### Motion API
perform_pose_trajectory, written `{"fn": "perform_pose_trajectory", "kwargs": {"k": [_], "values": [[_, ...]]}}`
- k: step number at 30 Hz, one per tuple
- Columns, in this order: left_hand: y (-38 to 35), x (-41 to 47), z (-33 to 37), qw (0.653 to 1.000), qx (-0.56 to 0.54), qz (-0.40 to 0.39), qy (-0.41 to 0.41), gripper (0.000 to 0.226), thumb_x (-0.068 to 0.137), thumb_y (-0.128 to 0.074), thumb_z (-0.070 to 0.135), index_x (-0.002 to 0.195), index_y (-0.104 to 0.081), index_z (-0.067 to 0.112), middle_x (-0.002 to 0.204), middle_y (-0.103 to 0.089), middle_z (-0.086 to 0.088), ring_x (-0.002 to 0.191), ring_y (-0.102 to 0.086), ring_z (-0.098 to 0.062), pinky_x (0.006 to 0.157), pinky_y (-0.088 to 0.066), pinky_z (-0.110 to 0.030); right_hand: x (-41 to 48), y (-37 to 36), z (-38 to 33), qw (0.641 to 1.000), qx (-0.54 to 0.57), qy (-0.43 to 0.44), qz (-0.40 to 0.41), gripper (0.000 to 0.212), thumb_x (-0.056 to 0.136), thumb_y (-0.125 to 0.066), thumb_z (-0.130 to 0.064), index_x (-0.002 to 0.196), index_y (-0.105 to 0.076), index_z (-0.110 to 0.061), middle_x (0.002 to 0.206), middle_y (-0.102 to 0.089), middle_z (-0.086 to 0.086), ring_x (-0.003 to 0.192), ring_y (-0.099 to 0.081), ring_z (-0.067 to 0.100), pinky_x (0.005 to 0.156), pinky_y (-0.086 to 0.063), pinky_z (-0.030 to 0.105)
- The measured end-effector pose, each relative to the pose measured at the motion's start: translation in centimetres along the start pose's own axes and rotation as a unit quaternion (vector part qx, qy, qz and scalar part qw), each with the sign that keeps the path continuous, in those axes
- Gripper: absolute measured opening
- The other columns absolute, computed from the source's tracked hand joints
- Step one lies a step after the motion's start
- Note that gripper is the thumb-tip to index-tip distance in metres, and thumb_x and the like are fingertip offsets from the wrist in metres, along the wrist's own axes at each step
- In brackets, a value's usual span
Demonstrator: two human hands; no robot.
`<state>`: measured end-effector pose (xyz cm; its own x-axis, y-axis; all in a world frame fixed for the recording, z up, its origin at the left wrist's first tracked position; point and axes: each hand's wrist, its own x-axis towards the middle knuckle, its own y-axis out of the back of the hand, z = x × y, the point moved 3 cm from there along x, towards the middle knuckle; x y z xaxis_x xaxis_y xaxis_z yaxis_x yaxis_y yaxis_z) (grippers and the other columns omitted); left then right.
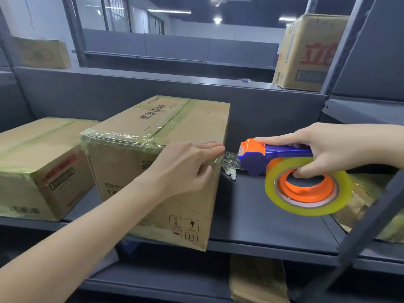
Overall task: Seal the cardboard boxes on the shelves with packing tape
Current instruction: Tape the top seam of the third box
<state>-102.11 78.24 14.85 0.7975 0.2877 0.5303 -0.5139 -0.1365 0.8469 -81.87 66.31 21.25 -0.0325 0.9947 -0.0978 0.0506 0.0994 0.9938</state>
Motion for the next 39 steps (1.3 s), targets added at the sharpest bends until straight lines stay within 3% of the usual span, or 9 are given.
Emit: {"fn": "perform_pose_trajectory", "kwargs": {"k": [6, 9, 13, 17, 20, 23, 27, 33, 39], "values": [[0.1, 0.3, 0.0, 1.0, -0.007, 0.0, 0.001, 0.057, 0.074, -0.04, 0.019, 0.128, -0.057, 0.018, 0.133, -0.052, 0.008, 0.124, -0.046, 0.0, 0.091, -0.05, -0.026, -1.1, 0.2, 1.5, 1.0, 0.001, -0.012, 0.007, 0.08, 0.066, -0.064, -0.042, 0.114, -0.015, -0.083, 0.082, -0.067, -0.002, 0.062, -0.057, 0.012, 0.064, -0.051, 0.031], [0.1, 0.4, 0.1, 1.0, -0.005, -0.005, -0.013, 0.058, 0.073, -0.039, 0.021, 0.128, -0.058, 0.017, 0.133, -0.053, 0.006, 0.121, -0.049, -0.001, 0.085, -0.044, -0.015, -1.7, -0.4, 2.1, 1.0, -0.005, -0.02, -0.004, 0.076, 0.059, -0.056, -0.053, 0.113, -0.013, -0.084, 0.084, -0.065, 0.003, 0.071, -0.061, 0.017, 0.069, -0.054, 0.039], [-0.2, 0.1, -0.1, 1.0, -0.002, -0.01, -0.012, 0.058, 0.073, -0.042, 0.022, 0.129, -0.056, 0.017, 0.133, -0.053, 0.004, 0.119, -0.052, -0.006, 0.075, -0.037, -0.012, 0.0, -2.5, 0.9, 0.999, -0.03, -0.004, -0.019, 0.077, 0.071, -0.059, -0.043, 0.109, -0.007, -0.086, 0.081, -0.06, 0.004, 0.071, -0.059, 0.015, 0.064, -0.052, 0.033], [-0.3, -0.1, 0.0, 1.0, 0.002, -0.001, -0.023, 0.059, 0.07, -0.046, 0.019, 0.128, -0.057, 0.013, 0.131, -0.056, -0.001, 0.122, -0.052, -0.015, 0.087, -0.046, -0.026, 2.5, -3.8, -0.6, 0.997, -0.067, 0.003, -0.032, 0.079, 0.075, -0.059, -0.041, 0.114, -0.005, -0.083, 0.081, -0.059, 0.006, 0.067, -0.056, 0.013, 0.057, -0.045, 0.026], [-0.3, -0.1, -0.1, 1.0, 0.005, -0.003, -0.027, 0.059, 0.071, -0.045, 0.019, 0.129, -0.056, 0.012, 0.132, -0.056, -0.002, 0.125, -0.049, -0.015, 0.093, -0.044, -0.028, 4.0, -4.1, -1.9, 0.997, -0.07, 0.01, -0.043, 0.074, 0.077, -0.063, -0.049, 0.129, -0.014, -0.071, 0.068, -0.056, -0.006, 0.058, -0.052, -0.001, 0.046, -0.037, 0.013], [-0.4, 0.0, -0.2, 1.0, 0.004, -0.005, -0.024, 0.06, 0.071, -0.044, 0.02, 0.129, -0.055, 0.013, 0.133, -0.055, 0.0, 0.126, -0.048, -0.014, 0.093, -0.044, -0.026, 5.0, -3.8, -2.7, 0.995, -0.072, 0.01, -0.061, 0.073, 0.075, -0.065, -0.056, 0.133, -0.022, -0.064, 0.059, -0.054, -0.024, 0.06, -0.044, -0.022, 0.046, -0.037, 0.008], [-0.5, 0.0, -0.1, 1.0, 0.0, -0.003, -0.023, 0.06, 0.07, -0.045, 0.02, 0.129, -0.056, 0.012, 0.133, -0.055, -0.001, 0.126, -0.048, -0.015, 0.095, -0.046, -0.031, 5.4, -3.5, -3.0, 0.993, -0.044, -0.009, -0.105, 0.073, 0.073, -0.067, -0.058, 0.135, -0.027, -0.059, 0.053, -0.039, -0.05, 0.058, -0.04, -0.027, 0.044, -0.035, 0.003], [-0.5, 0.0, 0.1, 1.0, 0.008, -0.007, -0.026, 0.06, 0.071, -0.045, 0.022, 0.129, -0.056, 0.012, 0.133, -0.054, -0.001, 0.127, -0.047, -0.015, 0.096, -0.044, -0.03, 6.2, -2.8, -3.2, 0.992, -0.055, -0.002, -0.115, 0.069, 0.073, -0.07, -0.053, 0.132, -0.034, -0.06, 0.058, -0.054, -0.027, 0.059, -0.049, -0.011, 0.051, -0.036, 0.002], [-0.4, -0.1, 0.1, 1.0, 0.006, -0.004, -0.03, 0.06, 0.071, -0.045, 0.024, 0.13, -0.055, 0.013, 0.135, -0.053, 0.0, 0.127, -0.046, -0.014, 0.097, -0.04, -0.025, 6.9, -1.6, -4.2, 0.979, -0.171, 0.033, -0.108, 0.07, 0.072, -0.071, -0.048, 0.131, -0.036, -0.059, 0.061, -0.045, -0.021, 0.058, -0.045, -0.004, 0.048, -0.036, 0.005]]}}
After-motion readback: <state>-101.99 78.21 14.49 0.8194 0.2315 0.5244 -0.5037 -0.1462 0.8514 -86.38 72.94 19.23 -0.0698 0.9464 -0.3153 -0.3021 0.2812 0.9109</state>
